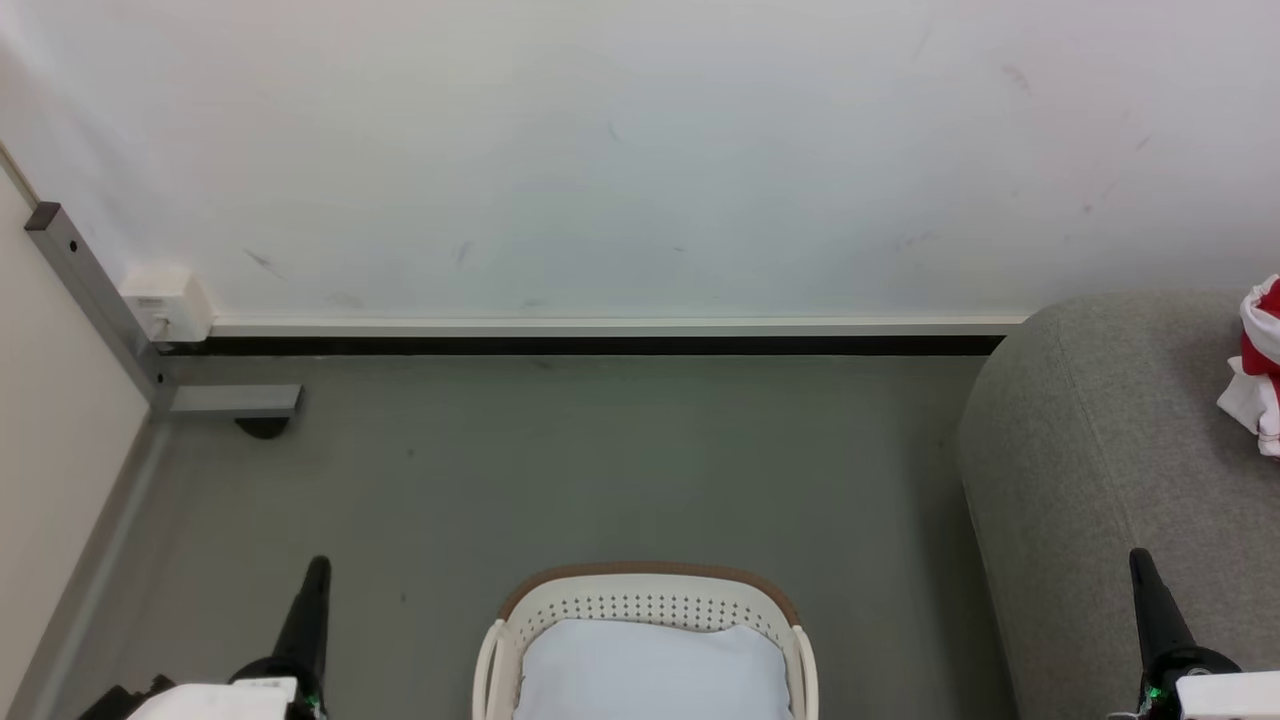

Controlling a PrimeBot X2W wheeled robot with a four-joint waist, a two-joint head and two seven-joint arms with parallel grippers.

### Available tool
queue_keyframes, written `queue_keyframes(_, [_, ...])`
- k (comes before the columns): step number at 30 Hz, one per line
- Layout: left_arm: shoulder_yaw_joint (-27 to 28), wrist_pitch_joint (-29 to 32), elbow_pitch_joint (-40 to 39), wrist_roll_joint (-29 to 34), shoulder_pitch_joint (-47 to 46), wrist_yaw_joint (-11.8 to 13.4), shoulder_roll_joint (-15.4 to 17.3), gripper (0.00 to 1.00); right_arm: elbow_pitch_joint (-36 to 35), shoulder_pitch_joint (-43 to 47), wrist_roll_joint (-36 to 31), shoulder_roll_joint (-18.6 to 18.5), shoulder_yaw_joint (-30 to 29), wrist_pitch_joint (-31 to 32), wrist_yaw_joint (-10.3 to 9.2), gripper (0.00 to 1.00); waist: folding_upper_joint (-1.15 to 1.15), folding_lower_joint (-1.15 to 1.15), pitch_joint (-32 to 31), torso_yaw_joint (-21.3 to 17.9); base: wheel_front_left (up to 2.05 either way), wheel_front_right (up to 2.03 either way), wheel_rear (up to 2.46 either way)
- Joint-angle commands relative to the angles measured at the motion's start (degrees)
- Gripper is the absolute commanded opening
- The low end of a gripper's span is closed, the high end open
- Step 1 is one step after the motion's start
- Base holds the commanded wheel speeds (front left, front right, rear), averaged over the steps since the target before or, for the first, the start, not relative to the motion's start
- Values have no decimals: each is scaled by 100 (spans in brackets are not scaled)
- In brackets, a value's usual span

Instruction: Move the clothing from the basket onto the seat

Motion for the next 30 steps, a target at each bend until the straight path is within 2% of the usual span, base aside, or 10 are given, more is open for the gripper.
queue_keyframes(1, [32, 54, -33, -136, -92, -39, 50, 0, -53, -120, 145, -55, -25, 48, -10, 0, 0, 0, 5, 5, 0, 0, 0])
queue_keyframes(19, [74, 244, -51, -859, -183, -79, 52, 0, -80, -172, 924, -55, -92, 245, -12, 0, 0, 0, 51, 53, 0, 0, 0])
queue_keyframes(30, [81, 270, -54, -980, -191, -84, 52, 0, -81, -185, 1001, -55, -99, 264, -12, 0, 0, 0, 59, 62, 0, 0, 0])
